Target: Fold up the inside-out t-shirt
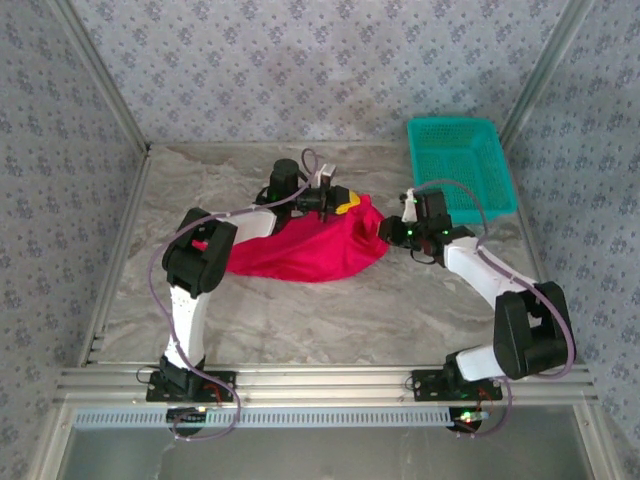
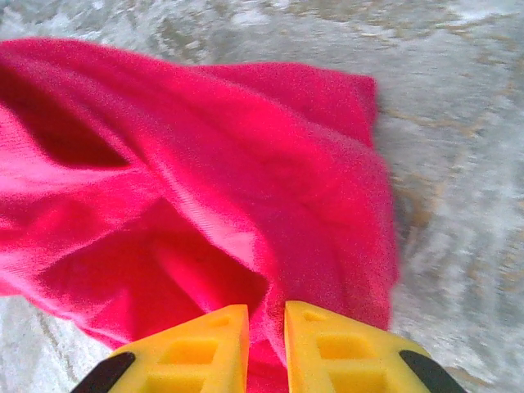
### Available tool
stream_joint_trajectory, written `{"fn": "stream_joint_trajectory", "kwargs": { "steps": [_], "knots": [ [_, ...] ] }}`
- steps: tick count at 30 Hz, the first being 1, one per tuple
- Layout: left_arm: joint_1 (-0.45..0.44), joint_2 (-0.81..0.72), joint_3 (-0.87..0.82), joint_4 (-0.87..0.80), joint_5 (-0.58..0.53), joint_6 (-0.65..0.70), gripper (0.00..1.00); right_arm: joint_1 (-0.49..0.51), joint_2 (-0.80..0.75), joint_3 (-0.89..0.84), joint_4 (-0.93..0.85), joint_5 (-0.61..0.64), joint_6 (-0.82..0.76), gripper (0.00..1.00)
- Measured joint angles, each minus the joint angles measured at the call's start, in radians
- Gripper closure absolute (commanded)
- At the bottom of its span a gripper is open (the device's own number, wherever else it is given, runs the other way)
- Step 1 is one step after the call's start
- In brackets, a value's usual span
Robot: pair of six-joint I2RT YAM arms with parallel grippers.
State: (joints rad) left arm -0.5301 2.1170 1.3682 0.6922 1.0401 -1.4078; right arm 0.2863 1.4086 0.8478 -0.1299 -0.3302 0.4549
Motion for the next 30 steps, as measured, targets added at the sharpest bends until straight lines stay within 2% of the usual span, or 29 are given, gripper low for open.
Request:
{"fn": "stream_joint_trajectory", "kwargs": {
  "steps": [3, 6, 11, 16, 19, 24, 30],
  "knots": [
    [0.000, 0.000, 0.000, -0.008, 0.000, 0.000, 1.00, 0.033, 0.040, 0.022, 0.022, -0.008, -0.006, 0.76],
    [0.000, 0.000, 0.000, -0.014, 0.000, 0.000, 1.00, 0.042, 0.109, 0.058, 0.044, -0.012, -0.019, 0.65],
    [0.000, 0.000, 0.000, -0.021, 0.000, 0.003, 1.00, 0.041, 0.219, 0.109, 0.061, -0.007, -0.027, 0.60],
    [0.000, 0.000, 0.000, -0.034, 0.000, 0.008, 1.00, 0.039, 0.265, 0.139, 0.076, -0.007, -0.027, 0.58],
    [0.000, 0.000, 0.000, -0.037, 0.000, 0.011, 1.00, 0.037, 0.278, 0.159, 0.095, -0.008, -0.022, 0.65],
    [0.006, 0.000, 0.000, -0.036, 0.000, 0.009, 1.00, 0.040, 0.283, 0.176, 0.109, -0.008, -0.003, 1.00],
    [0.018, 0.000, 0.008, -0.013, 0.000, -0.019, 1.00, 0.041, 0.220, 0.188, -0.001, 0.028, -0.001, 1.00]
  ]
}}
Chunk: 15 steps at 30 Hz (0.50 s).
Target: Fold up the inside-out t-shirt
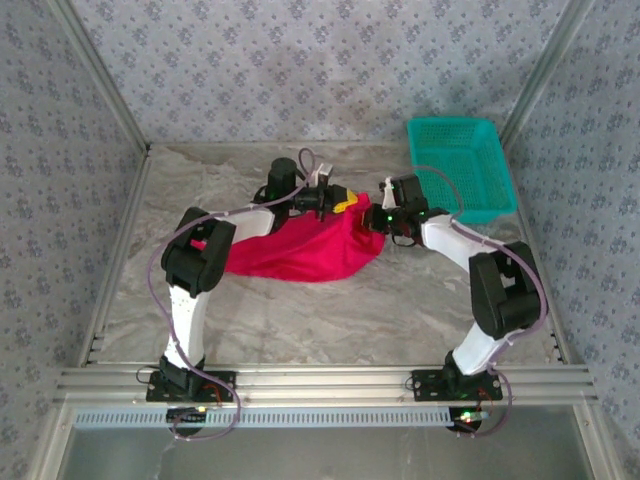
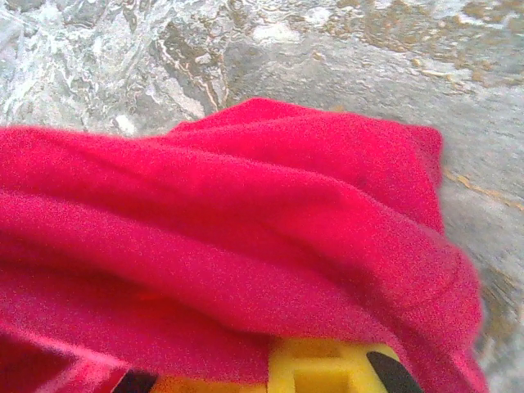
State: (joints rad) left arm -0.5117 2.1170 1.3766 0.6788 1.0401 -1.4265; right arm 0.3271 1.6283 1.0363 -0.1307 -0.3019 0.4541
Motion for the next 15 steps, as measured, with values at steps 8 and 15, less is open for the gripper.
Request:
{"fn": "stream_joint_trajectory", "kwargs": {
  "steps": [8, 15],
  "knots": [
    [0.013, 0.000, 0.149, -0.270, -0.010, 0.198, 1.00, -0.039, -0.261, 0.176, -0.285, -0.053, -0.034, 1.00],
    [-0.030, -0.021, 0.200, -0.406, -0.008, 0.336, 1.00, -0.179, -0.343, 0.155, -0.282, -0.269, 0.037, 1.00]
  ]
}}
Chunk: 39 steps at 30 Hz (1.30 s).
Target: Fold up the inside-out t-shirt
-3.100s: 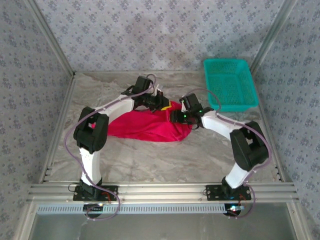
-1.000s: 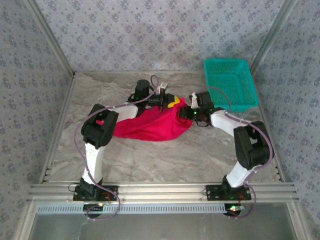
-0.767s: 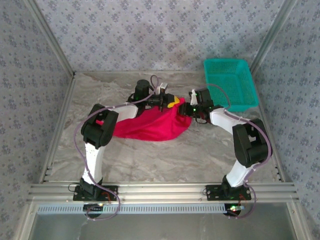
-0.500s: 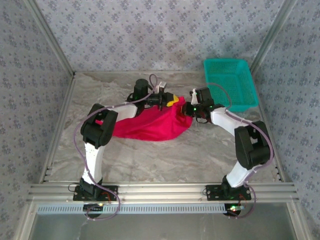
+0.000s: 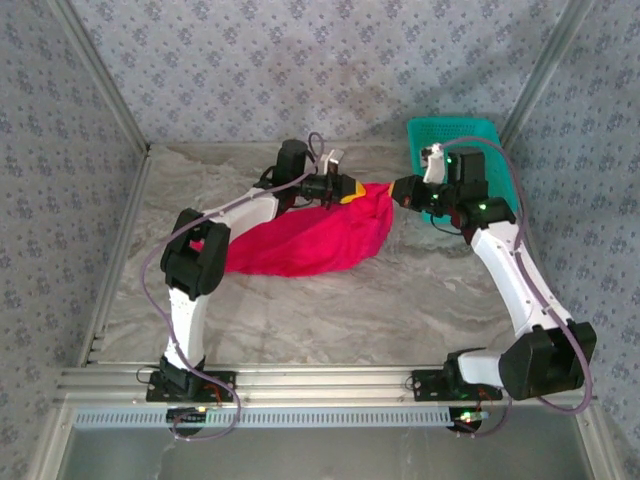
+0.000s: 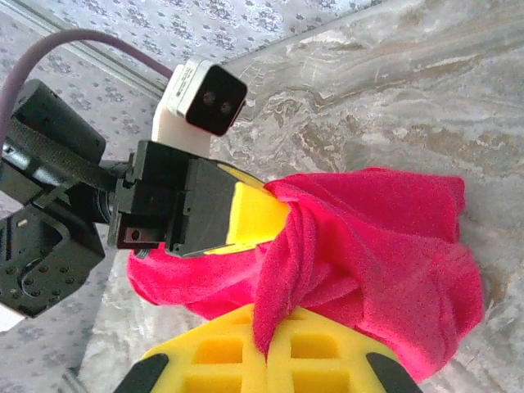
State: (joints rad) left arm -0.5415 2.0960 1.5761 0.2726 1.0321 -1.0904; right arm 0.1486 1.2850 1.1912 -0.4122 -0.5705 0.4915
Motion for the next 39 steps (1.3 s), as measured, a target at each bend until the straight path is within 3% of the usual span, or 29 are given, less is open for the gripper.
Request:
{"fn": "stream_joint_trajectory", "kwargs": {
  "steps": [2, 7, 9, 14, 18, 24, 27, 29, 33, 39],
  "knots": [
    [0.002, 0.000, 0.000, -0.029, -0.007, 0.016, 0.98, -0.038, 0.003, -0.058, 0.041, -0.061, 0.038, 1.00],
    [0.018, -0.002, 0.000, -0.147, -0.049, 0.106, 0.64, -0.113, 0.072, -0.124, 0.078, -0.111, 0.089, 1.00],
    [0.031, -0.010, 0.000, -0.248, -0.092, 0.173, 0.58, -0.138, 0.116, -0.117, 0.051, -0.081, 0.090, 1.00],
    [0.067, -0.076, -0.010, -0.502, -0.219, 0.344, 0.57, -0.169, 0.187, -0.107, 0.006, -0.049, 0.108, 1.00],
    [0.134, -0.242, -0.146, -0.637, -0.332, 0.439, 0.57, -0.159, 0.183, -0.036, -0.041, -0.045, 0.115, 1.00],
    [0.433, -0.550, -0.443, -0.787, -0.571, 0.480, 0.60, -0.156, 0.058, 0.006, -0.043, 0.008, 0.113, 1.00],
    [0.530, -0.642, -0.545, -0.845, -0.692, 0.489, 0.66, -0.157, 0.027, 0.006, -0.042, 0.026, 0.111, 1.00],
    [0.555, -0.673, -0.594, -0.878, -0.760, 0.494, 0.70, -0.158, 0.035, 0.006, -0.043, 0.029, 0.111, 1.00],
    [0.579, -0.702, -0.667, -0.898, -0.825, 0.499, 0.69, -0.163, 0.056, 0.005, -0.049, 0.033, 0.110, 1.00],
    [0.581, -0.758, -0.741, -0.873, -0.819, 0.497, 0.56, -0.175, 0.060, 0.005, -0.063, 0.033, 0.100, 1.00]
  ]
}}
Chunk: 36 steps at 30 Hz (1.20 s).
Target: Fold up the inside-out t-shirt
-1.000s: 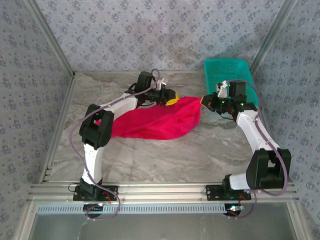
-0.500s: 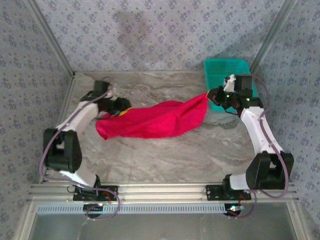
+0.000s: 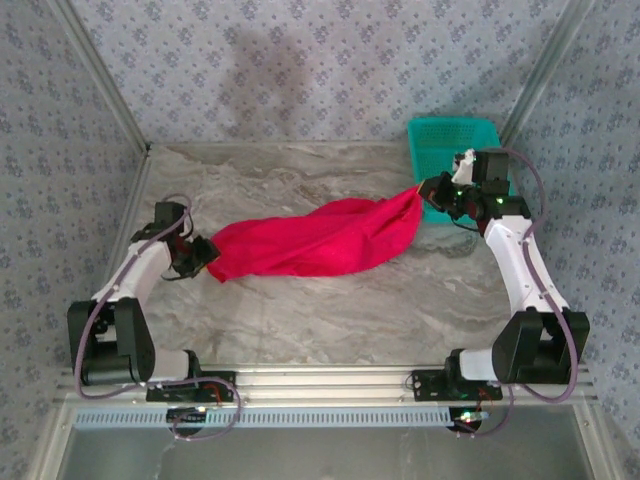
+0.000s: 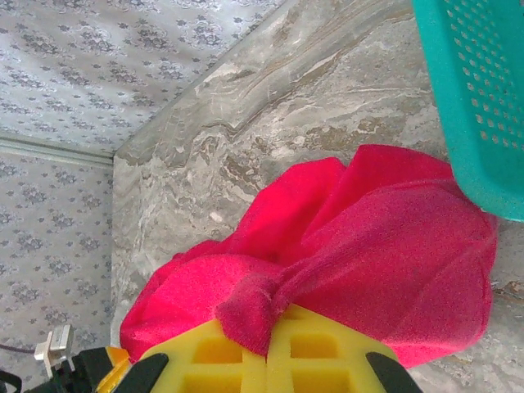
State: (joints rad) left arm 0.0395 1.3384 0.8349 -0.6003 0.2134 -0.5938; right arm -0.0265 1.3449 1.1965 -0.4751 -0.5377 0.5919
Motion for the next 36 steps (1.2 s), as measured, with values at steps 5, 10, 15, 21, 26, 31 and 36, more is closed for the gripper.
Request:
{"fn": "stream_joint_trajectory", "kwargs": {
  "steps": [5, 10, 15, 21, 26, 31, 36],
  "knots": [
    [0.000, -0.021, -0.060, 0.029, 0.006, 0.002, 0.51, -0.004, 0.005, 0.000, -0.001, 0.000, -0.001, 1.00],
    [0.000, -0.021, -0.114, 0.122, 0.017, -0.014, 0.63, -0.004, 0.017, 0.000, -0.001, -0.002, -0.001, 1.00],
    [0.000, -0.019, -0.121, 0.209, 0.043, -0.052, 1.00, -0.006, 0.019, 0.003, -0.004, -0.003, -0.001, 1.00],
    [0.036, -0.017, 0.160, 0.111, 0.053, -0.063, 1.00, -0.048, 0.068, 0.153, -0.093, -0.042, -0.002, 1.00],
    [0.141, -0.033, 0.536, 0.046, 0.090, -0.082, 1.00, -0.130, 0.071, 0.328, -0.131, -0.068, 0.027, 1.00],
    [0.222, -0.063, 0.758, -0.028, 0.142, -0.103, 1.00, -0.166, 0.054, 0.398, -0.136, -0.097, 0.085, 1.00],
    [0.310, -0.030, 0.944, -0.084, 0.206, -0.108, 1.00, -0.179, 0.056, 0.518, -0.135, -0.129, 0.132, 1.00]
  ]
}}
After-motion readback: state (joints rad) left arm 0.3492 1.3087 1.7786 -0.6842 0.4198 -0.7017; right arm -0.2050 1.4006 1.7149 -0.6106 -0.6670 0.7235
